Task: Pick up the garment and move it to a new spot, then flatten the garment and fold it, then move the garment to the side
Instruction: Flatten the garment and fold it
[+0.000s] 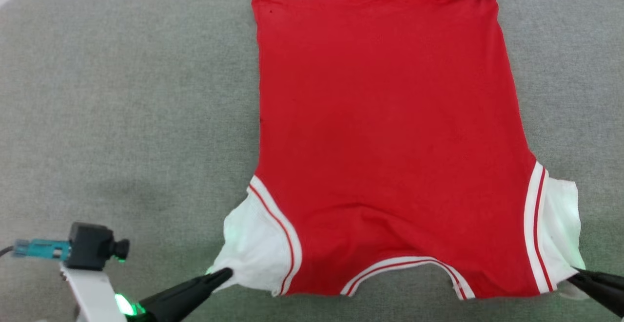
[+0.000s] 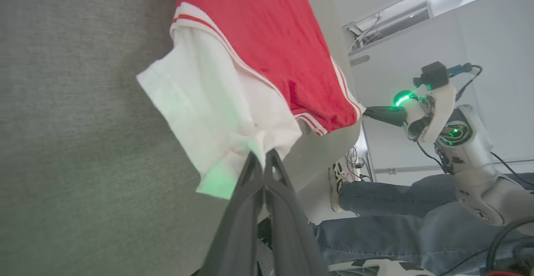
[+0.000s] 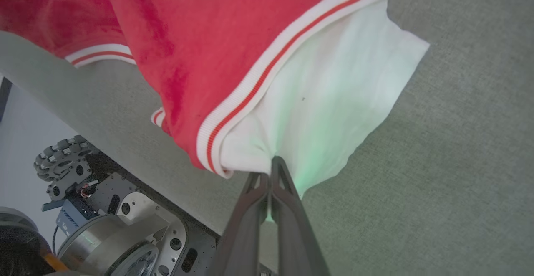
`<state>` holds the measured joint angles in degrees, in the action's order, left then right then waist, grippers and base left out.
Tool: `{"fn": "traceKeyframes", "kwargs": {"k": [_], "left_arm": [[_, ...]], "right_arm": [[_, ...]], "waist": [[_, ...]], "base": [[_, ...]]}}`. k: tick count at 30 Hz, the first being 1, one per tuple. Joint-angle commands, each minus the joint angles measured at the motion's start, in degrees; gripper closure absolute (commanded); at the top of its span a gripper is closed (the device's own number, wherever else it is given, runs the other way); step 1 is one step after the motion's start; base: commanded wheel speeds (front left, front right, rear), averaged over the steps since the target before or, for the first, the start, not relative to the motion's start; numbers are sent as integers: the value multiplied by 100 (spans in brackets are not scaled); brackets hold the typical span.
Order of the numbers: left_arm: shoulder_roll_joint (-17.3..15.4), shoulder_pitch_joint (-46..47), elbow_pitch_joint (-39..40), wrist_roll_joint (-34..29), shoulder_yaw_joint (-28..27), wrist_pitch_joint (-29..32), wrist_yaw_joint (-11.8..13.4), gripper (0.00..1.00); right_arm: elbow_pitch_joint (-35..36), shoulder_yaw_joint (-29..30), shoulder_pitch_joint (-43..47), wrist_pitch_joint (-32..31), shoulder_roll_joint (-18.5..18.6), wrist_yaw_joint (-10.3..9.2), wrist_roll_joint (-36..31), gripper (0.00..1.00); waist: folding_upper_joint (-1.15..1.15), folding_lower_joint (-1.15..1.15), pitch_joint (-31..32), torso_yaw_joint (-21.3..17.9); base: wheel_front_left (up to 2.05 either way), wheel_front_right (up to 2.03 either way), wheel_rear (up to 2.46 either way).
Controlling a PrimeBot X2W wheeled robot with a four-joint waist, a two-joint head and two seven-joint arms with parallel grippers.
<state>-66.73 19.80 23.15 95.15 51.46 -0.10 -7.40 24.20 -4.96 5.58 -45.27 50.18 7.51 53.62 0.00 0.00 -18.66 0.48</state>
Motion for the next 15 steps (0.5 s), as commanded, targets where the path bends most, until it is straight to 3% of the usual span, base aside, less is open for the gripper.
{"fn": "traceKeyframes", "kwargs": {"k": [1, 5, 15], "left_arm": [[-54, -63, -35, -2, -7, 0, -13, 100], [34, -30, -328, -191, 3, -80, 90, 100], [1068, 388, -1624, -311, 192, 109, 374, 100]], "right_arm": [[24, 42, 60, -24, -30, -4, 47, 100], [113, 201, 77, -112, -215, -4, -112, 100], [-568, -412, -553, -143, -462, -4, -786, 100]], "waist": [[0, 0, -5, 7], [0, 0, -38, 26], [0, 0, -244, 34]], "base": [[0, 0, 0], [0, 0, 0], [0, 0, 0]]}}
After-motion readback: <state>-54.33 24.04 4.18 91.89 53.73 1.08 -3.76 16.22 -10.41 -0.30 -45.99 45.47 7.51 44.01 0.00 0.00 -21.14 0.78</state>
